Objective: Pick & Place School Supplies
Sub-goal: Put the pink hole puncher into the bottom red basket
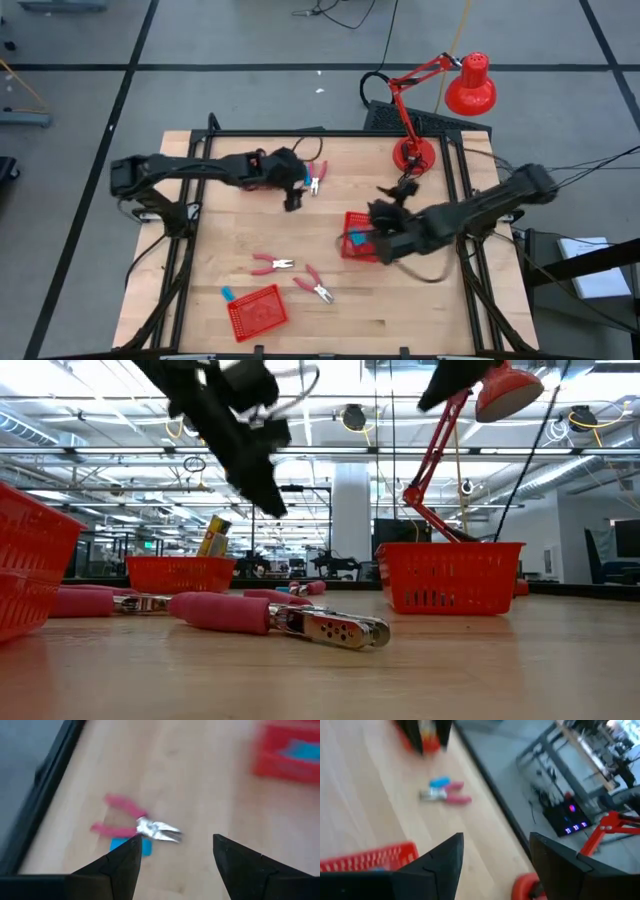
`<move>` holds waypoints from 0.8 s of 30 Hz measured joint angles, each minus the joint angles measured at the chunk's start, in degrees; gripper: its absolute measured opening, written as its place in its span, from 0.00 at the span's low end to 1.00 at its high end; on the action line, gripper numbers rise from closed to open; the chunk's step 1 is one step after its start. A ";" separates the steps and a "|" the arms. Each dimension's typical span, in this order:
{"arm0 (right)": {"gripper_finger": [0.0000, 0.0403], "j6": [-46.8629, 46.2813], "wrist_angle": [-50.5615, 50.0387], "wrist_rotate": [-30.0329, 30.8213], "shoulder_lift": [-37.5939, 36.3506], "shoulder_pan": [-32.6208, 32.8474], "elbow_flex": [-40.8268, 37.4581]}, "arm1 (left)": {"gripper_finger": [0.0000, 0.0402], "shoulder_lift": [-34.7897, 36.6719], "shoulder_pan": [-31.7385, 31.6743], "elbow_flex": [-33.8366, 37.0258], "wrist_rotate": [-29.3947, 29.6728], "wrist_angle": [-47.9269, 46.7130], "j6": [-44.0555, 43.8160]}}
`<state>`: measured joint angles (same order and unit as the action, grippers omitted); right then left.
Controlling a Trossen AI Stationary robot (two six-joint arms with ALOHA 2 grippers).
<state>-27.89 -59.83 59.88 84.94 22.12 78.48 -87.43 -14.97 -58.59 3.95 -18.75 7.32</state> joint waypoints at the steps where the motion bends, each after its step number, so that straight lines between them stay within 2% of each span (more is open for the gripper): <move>1: 0.53 -0.02 2.22 1.32 -2.77 0.88 -2.10 | 0.62 -1.32 -0.92 0.01 0.98 1.12 -4.75; 5: 0.53 3.93 14.03 4.39 -11.91 3.30 -11.62 | 0.62 -5.23 -3.05 0.02 4.52 5.65 -17.04; 12: 0.53 14.69 33.10 4.60 -21.08 3.82 -26.15 | 0.62 -10.01 -3.32 0.01 5.11 13.01 -28.41; 21: 0.53 23.96 41.38 4.63 -26.44 3.78 -28.25 | 0.62 -13.87 -2.11 0.02 5.16 10.81 -38.28; 24: 0.53 26.30 42.17 4.59 -27.52 4.20 -28.25 | 0.62 -13.72 -2.11 0.01 7.49 8.48 -39.57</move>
<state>-1.59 -17.66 64.47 57.43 26.32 50.24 -101.15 -17.08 -58.58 11.44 -10.28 -32.24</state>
